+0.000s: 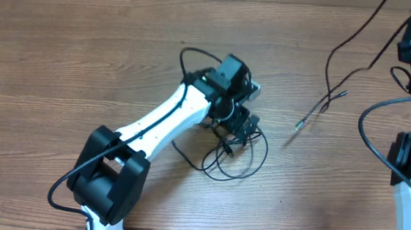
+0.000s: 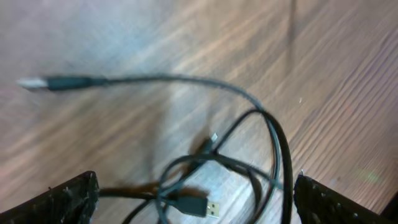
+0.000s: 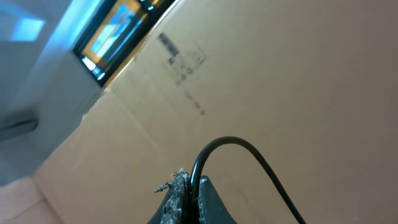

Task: Untangle cables

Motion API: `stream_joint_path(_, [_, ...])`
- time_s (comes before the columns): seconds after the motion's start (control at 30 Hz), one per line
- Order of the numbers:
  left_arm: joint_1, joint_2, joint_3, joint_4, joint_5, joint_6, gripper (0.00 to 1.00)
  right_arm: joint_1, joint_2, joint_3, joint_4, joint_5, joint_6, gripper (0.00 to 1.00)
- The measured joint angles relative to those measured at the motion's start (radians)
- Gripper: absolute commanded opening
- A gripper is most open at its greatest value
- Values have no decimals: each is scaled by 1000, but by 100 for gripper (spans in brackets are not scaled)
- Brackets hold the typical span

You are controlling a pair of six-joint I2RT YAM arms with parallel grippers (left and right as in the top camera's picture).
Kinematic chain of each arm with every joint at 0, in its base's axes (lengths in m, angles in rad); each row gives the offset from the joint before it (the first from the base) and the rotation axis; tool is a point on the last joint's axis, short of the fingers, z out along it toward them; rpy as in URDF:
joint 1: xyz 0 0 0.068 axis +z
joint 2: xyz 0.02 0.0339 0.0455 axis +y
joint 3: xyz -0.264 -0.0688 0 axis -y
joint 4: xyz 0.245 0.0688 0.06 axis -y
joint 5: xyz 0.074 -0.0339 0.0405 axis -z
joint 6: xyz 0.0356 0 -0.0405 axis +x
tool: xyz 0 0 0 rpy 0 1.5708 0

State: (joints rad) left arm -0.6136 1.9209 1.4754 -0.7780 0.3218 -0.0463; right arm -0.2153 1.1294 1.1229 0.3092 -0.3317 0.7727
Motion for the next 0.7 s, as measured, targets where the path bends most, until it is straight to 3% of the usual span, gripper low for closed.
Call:
stream_joint_path(0.47, [16, 0, 16, -11, 0, 0, 100, 0, 114, 0, 165, -110, -11, 4])
stream_joint_path(0.7, [16, 0, 16, -8, 0, 0, 100, 2, 247, 1, 402, -109, 58, 4])
